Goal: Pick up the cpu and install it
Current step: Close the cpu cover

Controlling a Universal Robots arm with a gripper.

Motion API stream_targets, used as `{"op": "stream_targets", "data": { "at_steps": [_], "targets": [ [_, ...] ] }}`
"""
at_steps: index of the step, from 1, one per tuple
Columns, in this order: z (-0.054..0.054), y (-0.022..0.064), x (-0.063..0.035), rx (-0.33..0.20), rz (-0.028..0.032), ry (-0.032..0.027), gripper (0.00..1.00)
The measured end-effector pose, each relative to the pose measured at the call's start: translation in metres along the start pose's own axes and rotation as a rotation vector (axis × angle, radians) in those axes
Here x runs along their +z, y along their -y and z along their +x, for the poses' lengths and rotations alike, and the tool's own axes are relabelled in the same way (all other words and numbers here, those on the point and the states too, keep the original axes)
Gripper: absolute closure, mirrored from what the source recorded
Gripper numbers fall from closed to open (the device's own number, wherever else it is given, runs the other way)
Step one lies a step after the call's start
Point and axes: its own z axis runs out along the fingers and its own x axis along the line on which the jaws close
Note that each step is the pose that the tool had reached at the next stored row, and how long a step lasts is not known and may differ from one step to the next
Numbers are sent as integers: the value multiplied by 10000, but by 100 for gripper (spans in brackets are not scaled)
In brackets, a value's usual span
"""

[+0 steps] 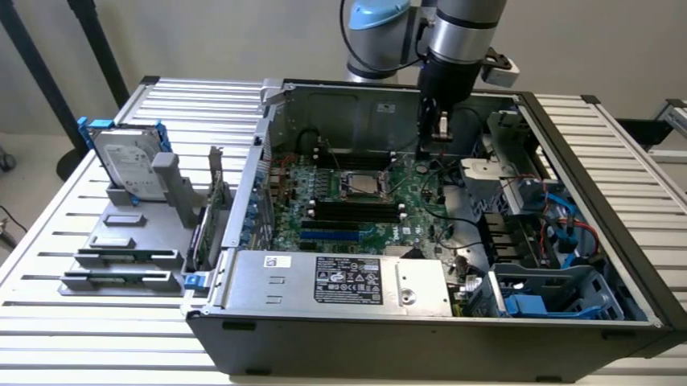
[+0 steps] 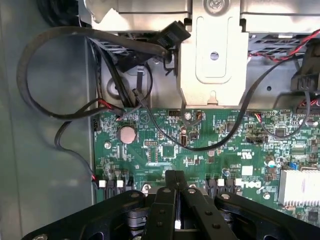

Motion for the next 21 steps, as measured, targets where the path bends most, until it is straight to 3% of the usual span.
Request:
{"op": "stream_targets", "data": {
  "at_steps": [10, 11, 13, 19, 21],
  "targets": [
    [22, 7, 174, -267, -1, 7, 89],
    [22, 10, 178, -307, 25, 9, 89],
    [21, 18, 178, -372, 165, 15, 89],
    [21, 34, 179, -571, 701, 27, 89],
    [21, 39, 179, -652, 854, 31, 89]
  ]
}}
